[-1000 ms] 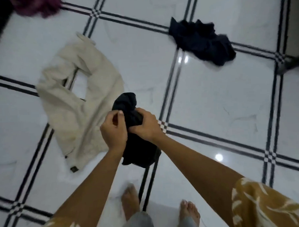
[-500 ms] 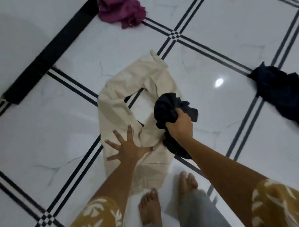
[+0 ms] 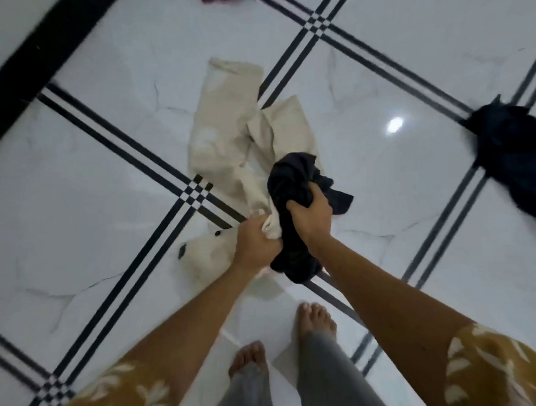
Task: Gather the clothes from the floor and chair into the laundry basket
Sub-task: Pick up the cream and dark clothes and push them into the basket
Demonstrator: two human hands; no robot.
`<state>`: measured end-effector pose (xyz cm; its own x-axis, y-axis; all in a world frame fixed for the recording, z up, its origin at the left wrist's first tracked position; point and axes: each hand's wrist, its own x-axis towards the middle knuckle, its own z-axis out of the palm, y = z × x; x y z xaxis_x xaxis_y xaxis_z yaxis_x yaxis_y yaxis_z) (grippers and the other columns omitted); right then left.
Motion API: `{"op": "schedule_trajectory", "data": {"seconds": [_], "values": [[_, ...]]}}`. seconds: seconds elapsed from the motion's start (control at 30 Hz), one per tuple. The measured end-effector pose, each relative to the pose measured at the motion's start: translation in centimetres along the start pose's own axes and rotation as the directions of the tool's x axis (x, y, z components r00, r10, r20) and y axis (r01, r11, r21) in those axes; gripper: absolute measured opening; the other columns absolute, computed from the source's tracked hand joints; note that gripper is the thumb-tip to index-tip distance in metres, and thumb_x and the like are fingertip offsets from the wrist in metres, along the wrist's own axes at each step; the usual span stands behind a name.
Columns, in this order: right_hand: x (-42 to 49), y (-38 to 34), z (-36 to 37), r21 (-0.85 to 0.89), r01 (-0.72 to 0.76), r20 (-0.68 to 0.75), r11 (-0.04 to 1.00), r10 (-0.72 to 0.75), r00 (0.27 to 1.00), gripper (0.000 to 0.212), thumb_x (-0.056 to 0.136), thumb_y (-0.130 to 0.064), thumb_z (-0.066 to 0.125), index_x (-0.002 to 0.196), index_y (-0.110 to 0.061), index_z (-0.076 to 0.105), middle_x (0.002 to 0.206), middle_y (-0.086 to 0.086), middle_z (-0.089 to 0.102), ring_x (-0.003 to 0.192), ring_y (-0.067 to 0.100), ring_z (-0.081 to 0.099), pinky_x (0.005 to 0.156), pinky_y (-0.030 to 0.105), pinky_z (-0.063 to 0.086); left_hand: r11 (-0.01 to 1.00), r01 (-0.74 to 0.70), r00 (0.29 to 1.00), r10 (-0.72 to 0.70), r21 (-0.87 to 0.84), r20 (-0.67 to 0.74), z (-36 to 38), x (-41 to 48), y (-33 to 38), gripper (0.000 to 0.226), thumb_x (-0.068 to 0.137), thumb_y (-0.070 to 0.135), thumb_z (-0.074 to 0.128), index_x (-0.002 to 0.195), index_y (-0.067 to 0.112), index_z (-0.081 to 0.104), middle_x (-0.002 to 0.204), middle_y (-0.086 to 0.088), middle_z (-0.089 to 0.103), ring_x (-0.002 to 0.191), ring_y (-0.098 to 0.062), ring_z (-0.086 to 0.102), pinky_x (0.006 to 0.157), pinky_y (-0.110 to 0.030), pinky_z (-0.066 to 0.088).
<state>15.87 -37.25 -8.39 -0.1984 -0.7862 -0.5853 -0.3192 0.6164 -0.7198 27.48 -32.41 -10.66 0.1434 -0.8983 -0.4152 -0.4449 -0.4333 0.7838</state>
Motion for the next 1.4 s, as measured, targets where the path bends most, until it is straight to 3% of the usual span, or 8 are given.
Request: {"op": "schedule_trajectory", "data": {"seconds": [0.13,0.33,0.43,0.63,0.8,0.97,1.17,1.4], "values": [[-4.2,-10.9,-10.1,0.090,0.134,0.048,0.987,-0.139,0.989,0.029,0.080,-0.009,0.064,0.106,-0.020,0.055,0.092,-0.007,0.060,0.081,0.001,0.056,0.062,0.000,0.041,0.984,-0.168,0.984,0.164,0.059,0.069,-6.4,0.2,16.2,0.036,0.052,0.017,0.069,0.083,-0.002,0.064,0.080,-0.009,0.065,0.070,-0.015,0.058,0.058,-0.014,0.046],[-11.7,-32.4,-28.7,0.111,0.329,0.126,0.938,-0.342,0.931,0.035,0.073,-0.014,0.063,0.106,-0.015,0.054,0.101,0.007,0.064,0.086,0.012,0.060,0.066,0.008,0.046,0.943,-0.329,0.931,0.313,0.055,0.189,-14.2,-2.0,46.6,0.076,0.038,0.039,0.067,0.106,0.006,0.065,0.098,0.002,0.059,0.088,-0.009,0.055,0.067,-0.003,0.039],[-14.2,-41.4,-36.1,0.116,0.386,0.208,0.915,-0.402,0.892,0.056,0.060,-0.018,0.072,0.110,-0.023,0.048,0.106,0.000,0.057,0.092,0.002,0.057,0.074,0.012,0.047,0.937,-0.348,0.922,0.337,0.031,0.189,-16.5,-2.9,58.7,0.060,0.042,0.029,0.070,0.099,0.009,0.065,0.091,0.000,0.060,0.086,-0.015,0.056,0.070,-0.015,0.044],[-12.9,-53.0,-43.9,-0.309,0.529,0.058,0.790,-0.540,0.840,0.138,0.033,-0.068,0.083,0.143,-0.011,0.022,0.138,0.009,0.035,0.132,0.030,0.031,0.107,0.051,0.035,0.931,-0.364,0.917,0.365,-0.038,0.159,-17.3,-1.1,77.1,0.047,0.051,0.009,0.074,0.097,0.010,0.064,0.090,0.002,0.056,0.090,-0.013,0.053,0.068,-0.016,0.042],[-7.4,-59.6,-51.2,-0.186,0.552,-0.239,0.813,-0.582,0.777,0.076,0.057,-0.041,0.080,0.118,-0.027,0.038,0.105,0.002,0.064,0.094,0.027,0.064,0.072,0.039,0.052,0.939,-0.321,0.905,0.343,-0.126,0.252,-13.7,4.7,88.3,0.056,0.045,0.012,0.070,0.101,0.008,0.063,0.096,-0.004,0.059,0.092,-0.020,0.059,0.063,-0.023,0.049],[2.6,-66.3,-64.3,-0.187,0.428,-0.397,0.884,-0.467,0.790,0.060,0.060,-0.045,0.066,0.112,-0.018,0.054,0.083,-0.007,0.063,0.076,0.018,0.060,0.060,0.030,0.043,0.943,-0.198,0.834,0.306,-0.269,0.460,-6.2,14.1,102.6,0.046,0.060,0.033,0.080,0.096,0.020,0.054,0.102,-0.007,0.059,0.092,-0.020,0.061,0.080,-0.039,0.052],[15.0,-70.3,-79.4,-0.055,0.386,-0.582,0.921,-0.343,0.737,0.032,0.064,-0.034,0.073,0.090,-0.021,0.059,0.068,-0.022,0.049,0.061,-0.004,0.043,0.051,0.005,0.036,0.779,-0.622,0.775,0.598,0.082,0.206,6.8,25.5,118.5,0.029,0.087,0.040,0.057,0.102,0.016,0.063,0.091,0.003,0.062,0.083,-0.014,0.057,0.072,-0.029,0.043],[30.7,-77.5,-97.8,-0.043,0.386,-0.642,0.922,-0.321,0.696,0.039,0.057,-0.047,0.069,0.087,-0.024,0.059,0.085,-0.006,0.068,0.082,0.018,0.064,0.064,0.032,0.049,0.806,-0.583,0.810,0.566,0.107,0.153,20.2,40.7,134.0,0.034,0.092,0.037,0.048,0.082,0.008,0.063,0.076,-0.002,0.059,0.075,-0.020,0.054,0.065,-0.030,0.036]]}}
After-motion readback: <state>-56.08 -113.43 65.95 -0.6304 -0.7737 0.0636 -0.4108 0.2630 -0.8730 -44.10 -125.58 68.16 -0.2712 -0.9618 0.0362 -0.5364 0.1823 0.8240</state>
